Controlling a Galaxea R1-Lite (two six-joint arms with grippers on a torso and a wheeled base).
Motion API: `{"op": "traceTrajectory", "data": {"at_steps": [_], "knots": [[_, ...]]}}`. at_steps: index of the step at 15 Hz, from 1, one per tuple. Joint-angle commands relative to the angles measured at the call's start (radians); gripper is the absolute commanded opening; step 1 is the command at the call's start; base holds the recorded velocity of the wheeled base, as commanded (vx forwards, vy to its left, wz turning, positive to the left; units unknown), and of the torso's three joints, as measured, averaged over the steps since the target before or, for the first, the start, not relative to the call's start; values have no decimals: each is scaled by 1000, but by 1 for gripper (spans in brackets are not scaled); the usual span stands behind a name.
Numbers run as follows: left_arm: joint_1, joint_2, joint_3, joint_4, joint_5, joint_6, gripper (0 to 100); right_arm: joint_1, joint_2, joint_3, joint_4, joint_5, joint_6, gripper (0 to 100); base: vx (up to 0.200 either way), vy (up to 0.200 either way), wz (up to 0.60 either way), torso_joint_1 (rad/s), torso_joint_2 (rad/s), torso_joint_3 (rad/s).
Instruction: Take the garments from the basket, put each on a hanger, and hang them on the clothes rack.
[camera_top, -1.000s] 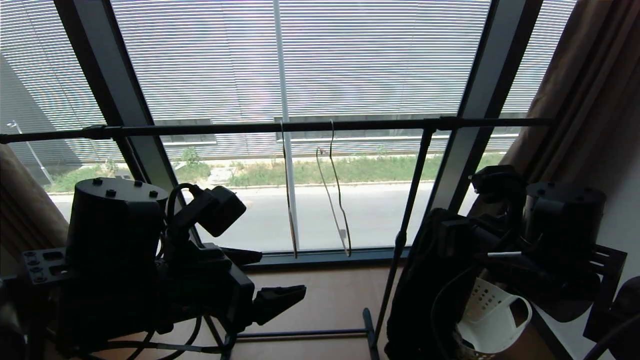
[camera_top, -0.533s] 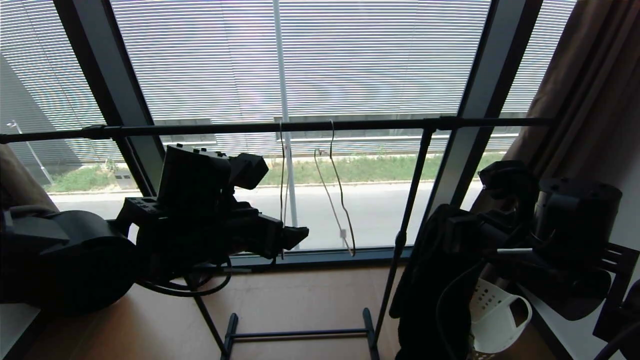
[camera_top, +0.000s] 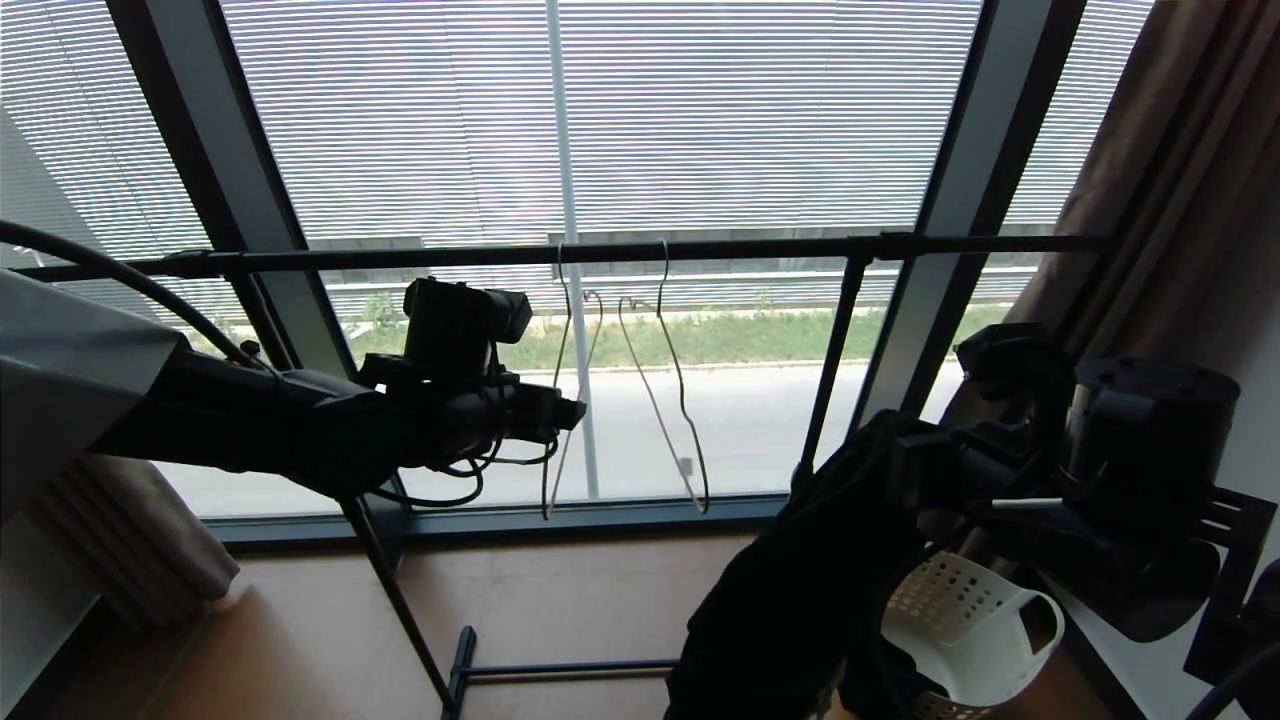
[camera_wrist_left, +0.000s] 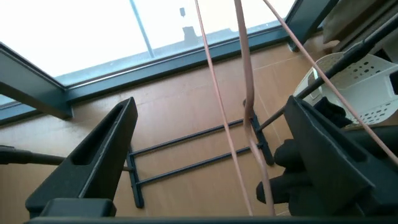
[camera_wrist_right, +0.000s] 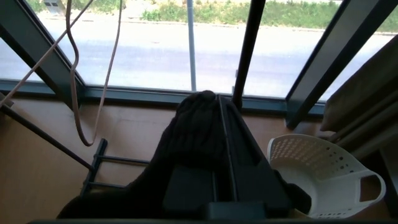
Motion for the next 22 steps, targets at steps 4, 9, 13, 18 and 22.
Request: {"op": "traceTrajectory", "data": {"at_steps": [4, 9, 13, 18, 22], "knots": [[16, 67, -60, -3, -1, 11, 100, 0, 10, 10, -3, 0, 1, 0, 0, 0, 0, 0, 0, 0], [13, 101, -86, -3, -1, 50, 100, 0, 10, 10, -5, 1, 1, 0, 0, 0, 0, 0, 0, 0], [11, 126, -100, -4, -1, 51, 100, 0, 11, 11, -5, 1, 1, 0, 0, 0, 0, 0, 0, 0], [5, 130, -109, -4, -1, 51, 0, 2, 17, 11, -5, 1, 1, 0, 0, 0, 0, 0, 0, 0], [-3, 124, -107, -4, 1, 51, 0, 3, 28, 17, -8, -2, 1, 0, 0, 0, 0, 0, 0, 0]]}}
